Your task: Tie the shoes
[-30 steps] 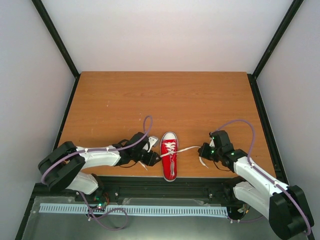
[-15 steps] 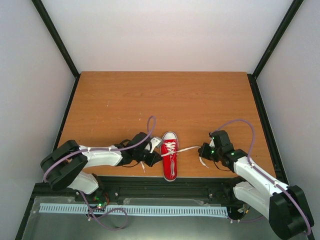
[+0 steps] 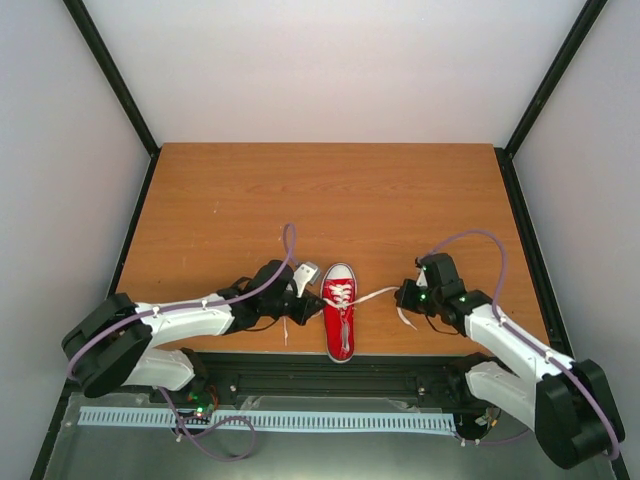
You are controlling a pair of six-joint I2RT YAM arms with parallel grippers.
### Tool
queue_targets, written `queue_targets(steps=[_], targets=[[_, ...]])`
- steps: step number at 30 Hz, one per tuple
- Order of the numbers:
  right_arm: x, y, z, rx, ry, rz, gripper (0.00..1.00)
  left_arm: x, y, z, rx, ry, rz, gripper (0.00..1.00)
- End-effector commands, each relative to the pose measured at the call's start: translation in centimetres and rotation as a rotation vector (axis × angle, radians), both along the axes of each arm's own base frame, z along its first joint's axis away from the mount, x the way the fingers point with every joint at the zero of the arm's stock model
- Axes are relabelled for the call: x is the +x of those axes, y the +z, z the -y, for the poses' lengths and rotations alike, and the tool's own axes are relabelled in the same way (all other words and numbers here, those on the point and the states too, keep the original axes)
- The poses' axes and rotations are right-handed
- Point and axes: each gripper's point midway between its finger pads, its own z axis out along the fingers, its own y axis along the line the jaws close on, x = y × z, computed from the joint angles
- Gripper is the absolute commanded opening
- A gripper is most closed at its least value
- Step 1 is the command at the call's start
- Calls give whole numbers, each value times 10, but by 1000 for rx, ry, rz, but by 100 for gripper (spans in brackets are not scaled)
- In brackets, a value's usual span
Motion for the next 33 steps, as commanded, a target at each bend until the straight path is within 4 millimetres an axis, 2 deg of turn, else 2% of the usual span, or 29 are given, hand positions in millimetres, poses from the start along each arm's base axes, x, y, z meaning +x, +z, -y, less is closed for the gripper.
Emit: queue_targets(steps=[1,3,5,8,9,11,12,13,15,17,19,21,23,29,31,33], targets=[[38,25,-10,-5,20,108,3,10,36,20,-120,-3,40,1],[59,35,-22,10,46,135,3,13,40,23,-127,1,48,1],[84,49,-43,50,89,167,3,16,44,26,-139,3,52,1],[108,62,-97,105,209,181,3,19,51,30,-166,8,58,1],[112,68,-120,139,266,179,3,20,53,31,-171,12,61,1],[103,76,-171,231,404,145,3,21,53,30,-172,22,62,1],[95,83,-189,281,461,135,4,21,53,30,-171,27,62,1],[88,89,-199,319,495,126,8,21,53,29,-171,31,61,1],[79,89,-192,328,489,114,35,21,51,27,-167,37,57,1],[80,86,-165,268,436,133,58,21,51,27,-165,39,52,1],[79,87,-137,252,393,150,70,21,50,27,-159,44,43,1],[77,89,-111,264,362,173,75,21,52,29,-166,43,34,1],[69,91,-96,258,369,216,78,21,55,33,-177,39,17,1],[6,112,-106,402,625,456,81,27,62,44,-185,64,-58,1],[-9,106,-107,373,650,496,82,27,62,48,-185,59,-80,1],[-15,99,-106,335,647,518,82,27,61,51,-184,50,-100,1]])
